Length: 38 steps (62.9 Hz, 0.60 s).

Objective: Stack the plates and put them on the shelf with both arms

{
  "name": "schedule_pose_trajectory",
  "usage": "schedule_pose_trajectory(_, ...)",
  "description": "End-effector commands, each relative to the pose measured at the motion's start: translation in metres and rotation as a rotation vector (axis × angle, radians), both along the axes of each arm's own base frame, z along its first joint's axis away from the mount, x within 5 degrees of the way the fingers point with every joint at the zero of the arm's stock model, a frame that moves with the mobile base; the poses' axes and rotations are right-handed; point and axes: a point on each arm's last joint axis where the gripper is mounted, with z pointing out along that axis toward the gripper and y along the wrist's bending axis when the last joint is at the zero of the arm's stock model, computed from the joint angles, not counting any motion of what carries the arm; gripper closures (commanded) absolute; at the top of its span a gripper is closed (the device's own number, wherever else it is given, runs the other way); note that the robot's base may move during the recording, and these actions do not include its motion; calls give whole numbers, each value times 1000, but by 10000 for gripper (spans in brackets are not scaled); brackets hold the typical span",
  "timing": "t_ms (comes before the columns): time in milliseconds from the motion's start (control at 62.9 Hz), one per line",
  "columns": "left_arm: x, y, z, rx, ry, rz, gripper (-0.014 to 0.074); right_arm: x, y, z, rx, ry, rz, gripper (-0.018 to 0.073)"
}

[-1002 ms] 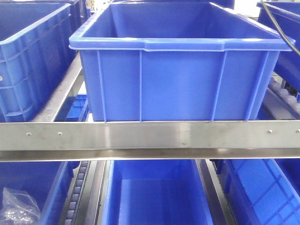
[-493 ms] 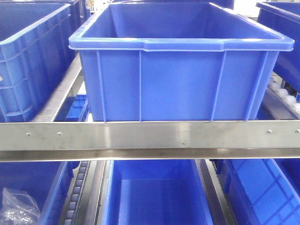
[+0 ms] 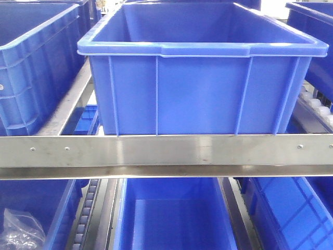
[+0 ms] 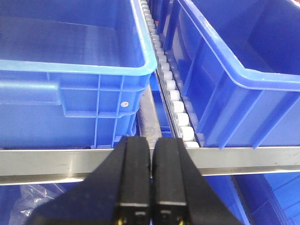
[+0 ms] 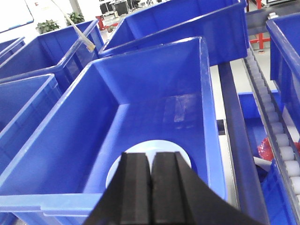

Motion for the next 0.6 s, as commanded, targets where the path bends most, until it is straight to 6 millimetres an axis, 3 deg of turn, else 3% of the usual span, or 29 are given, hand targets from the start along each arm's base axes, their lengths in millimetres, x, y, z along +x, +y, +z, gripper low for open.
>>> schedule_pose_trajectory(0, 2, 1, 18, -32, -109, 16, 510, -2, -1, 20, 13, -132, -8, 510)
schedule_pose_trajectory(239, 2, 1, 18, -32, -109, 16, 510, -2, -1, 14, -59, -86, -3, 510)
schedule_pose_trajectory(334, 2, 1, 18, -32, -109, 16, 510, -16, -6, 10, -84, -94, -17, 510)
schedule_pose_trajectory(589, 2, 1, 18, -32, -109, 16, 510, -53, -29, -37, -90, -92, -158, 510)
